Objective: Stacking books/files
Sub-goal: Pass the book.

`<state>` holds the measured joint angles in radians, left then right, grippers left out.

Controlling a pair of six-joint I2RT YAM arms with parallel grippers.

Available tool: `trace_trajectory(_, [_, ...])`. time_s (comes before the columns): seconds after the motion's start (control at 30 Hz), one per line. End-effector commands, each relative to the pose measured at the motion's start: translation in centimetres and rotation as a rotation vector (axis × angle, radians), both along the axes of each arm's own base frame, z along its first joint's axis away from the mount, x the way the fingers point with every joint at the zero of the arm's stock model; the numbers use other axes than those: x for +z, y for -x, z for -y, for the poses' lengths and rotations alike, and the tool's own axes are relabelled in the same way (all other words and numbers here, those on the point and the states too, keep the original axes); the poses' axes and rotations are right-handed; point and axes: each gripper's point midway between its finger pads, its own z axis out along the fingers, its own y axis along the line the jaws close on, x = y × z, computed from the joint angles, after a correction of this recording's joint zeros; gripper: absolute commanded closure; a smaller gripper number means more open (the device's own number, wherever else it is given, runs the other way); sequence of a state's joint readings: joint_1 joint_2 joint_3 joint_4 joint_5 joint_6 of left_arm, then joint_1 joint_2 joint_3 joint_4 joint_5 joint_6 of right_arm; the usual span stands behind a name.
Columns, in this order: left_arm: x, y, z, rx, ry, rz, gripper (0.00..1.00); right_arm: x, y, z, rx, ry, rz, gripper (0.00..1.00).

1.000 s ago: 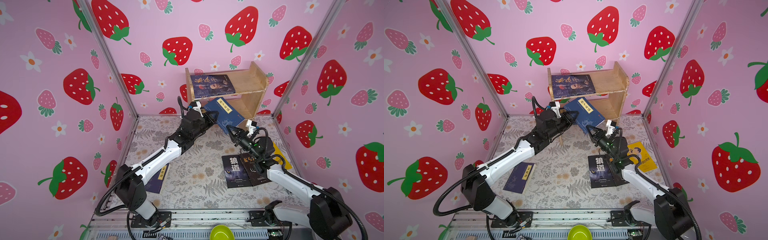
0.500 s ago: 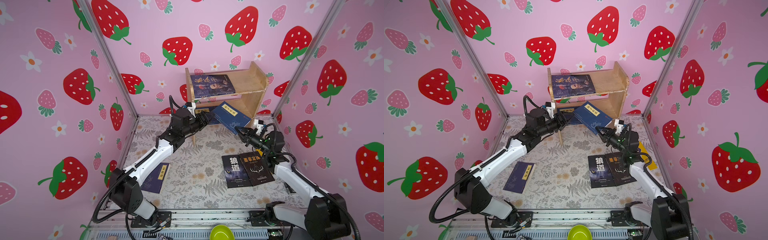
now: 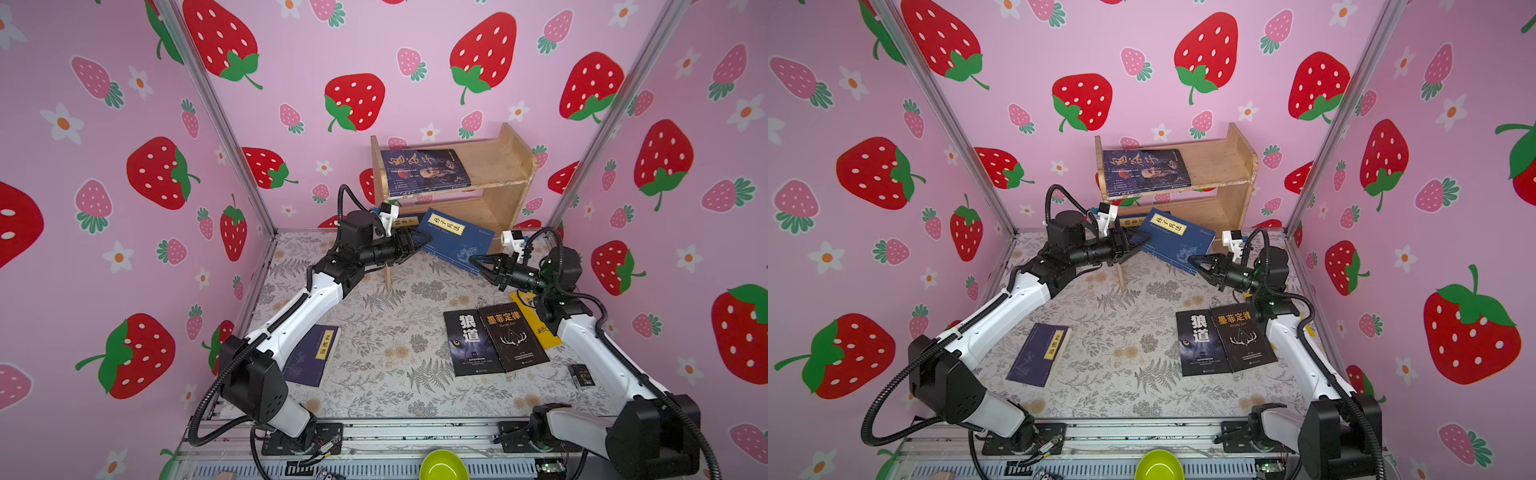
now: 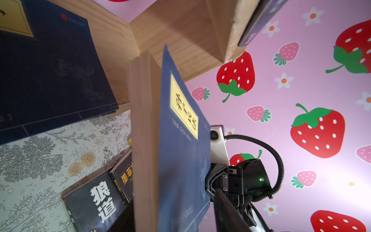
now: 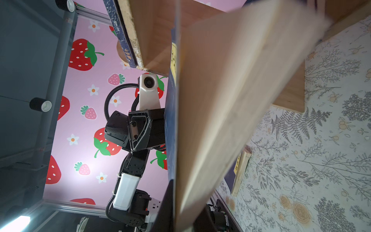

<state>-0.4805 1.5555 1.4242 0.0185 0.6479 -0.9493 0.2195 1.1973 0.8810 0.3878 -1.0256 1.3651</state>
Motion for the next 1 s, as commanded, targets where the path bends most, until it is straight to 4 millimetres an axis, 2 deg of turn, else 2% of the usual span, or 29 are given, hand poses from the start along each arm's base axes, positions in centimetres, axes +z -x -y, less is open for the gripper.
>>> trace_trajectory(0.0, [2.0,0.4,0.6,-0.047,0.027,0.051,0.53,1.3,0.6,-0.1,0.049,0.003,0.057,0.89])
trace_trajectory(0.13, [2.3,0.4,0.6,-0.053,0.027,0.058,0.66,1.3,0.7,0.0,0.062,0.002,0.048,0.89])
trace_trajectory(0.2, [2.0,0.2,0.8,-0.055,0.027,0.048,0.80,1.6,0.6,0.1,0.058,0.001,0.053,0.89])
trace_trajectory(0.33, [1.9,0.2,1.2,-0.066,0.045,0.043,1.00,1.7,-0.1,0.4,0.015,0.004,0.059,0.84])
trace_trajectory(0.4, [1.9,0.3,1.4,-0.058,0.051,0.046,1.00,1.4,-0.8,0.7,-0.038,0.007,0.055,0.78])
trace_trajectory(0.43, [1.9,0.3,1.4,-0.048,0.059,0.047,1.00,1.2,-1.1,0.8,-0.061,0.007,0.052,0.70])
trace_trajectory(0.5, [2.1,-0.2,1.2,-0.006,0.095,0.038,1.00,1.1,-1.7,1.4,-0.133,0.001,0.051,0.45])
trace_trajectory(0.57, [2.3,-0.9,1.0,0.047,0.143,0.025,1.00,0.7,-2.3,2.2,-0.212,-0.013,0.032,0.32])
trace_trajectory(0.7, [3.5,-2.4,0.1,0.163,0.272,0.018,1.00,0.2,-2.4,3.2,-0.321,-0.046,0.016,0.24])
trace_trajectory(0.83, [3.9,-3.4,-0.5,0.245,0.322,0.001,1.00,-0.3,-2.1,3.7,-0.383,-0.060,0.012,0.24])
trace_trajectory(0.97, [3.3,-4.0,-0.9,0.297,0.332,-0.021,1.00,-0.6,-2.8,2.9,-0.421,-0.086,0.000,0.24])
